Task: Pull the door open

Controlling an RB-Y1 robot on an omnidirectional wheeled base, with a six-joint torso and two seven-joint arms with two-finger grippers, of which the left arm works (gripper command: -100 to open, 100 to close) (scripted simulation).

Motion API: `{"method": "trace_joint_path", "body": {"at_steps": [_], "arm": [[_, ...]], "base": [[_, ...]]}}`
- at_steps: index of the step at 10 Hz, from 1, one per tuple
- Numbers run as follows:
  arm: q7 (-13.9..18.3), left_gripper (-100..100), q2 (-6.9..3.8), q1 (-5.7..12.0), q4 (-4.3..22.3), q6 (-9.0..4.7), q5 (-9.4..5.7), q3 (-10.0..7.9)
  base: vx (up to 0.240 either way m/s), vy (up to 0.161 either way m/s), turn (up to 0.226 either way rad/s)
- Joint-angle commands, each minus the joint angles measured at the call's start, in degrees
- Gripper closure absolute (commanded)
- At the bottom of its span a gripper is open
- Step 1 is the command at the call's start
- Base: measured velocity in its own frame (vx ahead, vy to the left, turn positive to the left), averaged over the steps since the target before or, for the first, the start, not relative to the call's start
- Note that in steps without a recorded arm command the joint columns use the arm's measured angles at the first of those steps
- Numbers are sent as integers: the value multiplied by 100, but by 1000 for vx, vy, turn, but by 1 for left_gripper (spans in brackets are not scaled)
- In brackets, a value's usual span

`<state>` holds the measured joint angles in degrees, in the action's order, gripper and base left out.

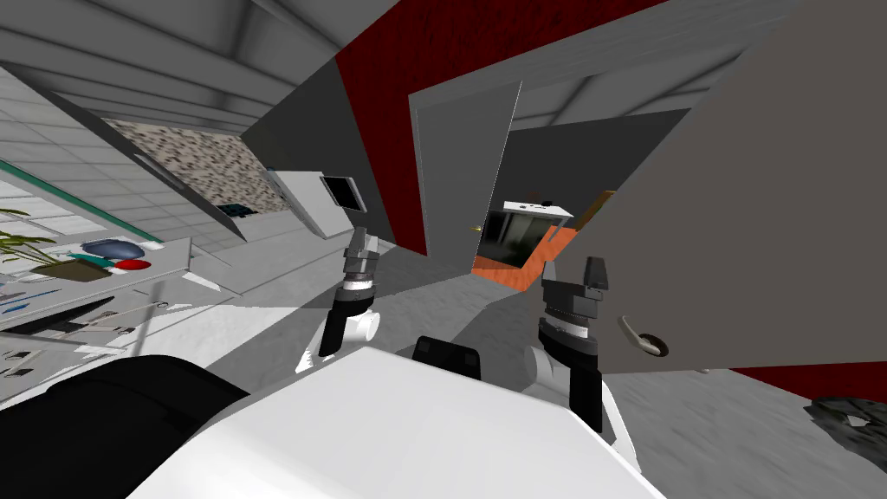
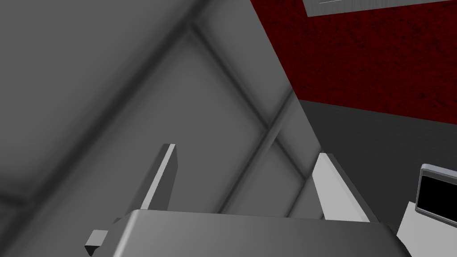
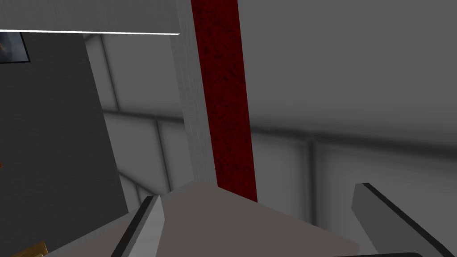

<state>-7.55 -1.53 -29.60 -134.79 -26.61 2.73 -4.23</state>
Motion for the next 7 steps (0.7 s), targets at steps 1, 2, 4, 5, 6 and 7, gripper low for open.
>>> {"method": "trace_joint_path", "body": {"at_steps": [1, 2, 4, 5, 6, 7], "arm": [[43, -100, -46, 52, 189, -44, -14, 2], [56, -100, -59, 68, 249, -58, -19, 3], [113, -100, -114, 136, 498, -116, -37, 5], [152, -100, -148, 183, 670, -156, -50, 7], [172, -100, -165, 207, 756, -176, -57, 8], [191, -100, -182, 231, 842, -196, -63, 9]], "base": [[98, -35, -51], [139, -33, -60], [141, -42, -54], [165, -61, -71], [150, -39, -43], [113, -30, -46]]}}
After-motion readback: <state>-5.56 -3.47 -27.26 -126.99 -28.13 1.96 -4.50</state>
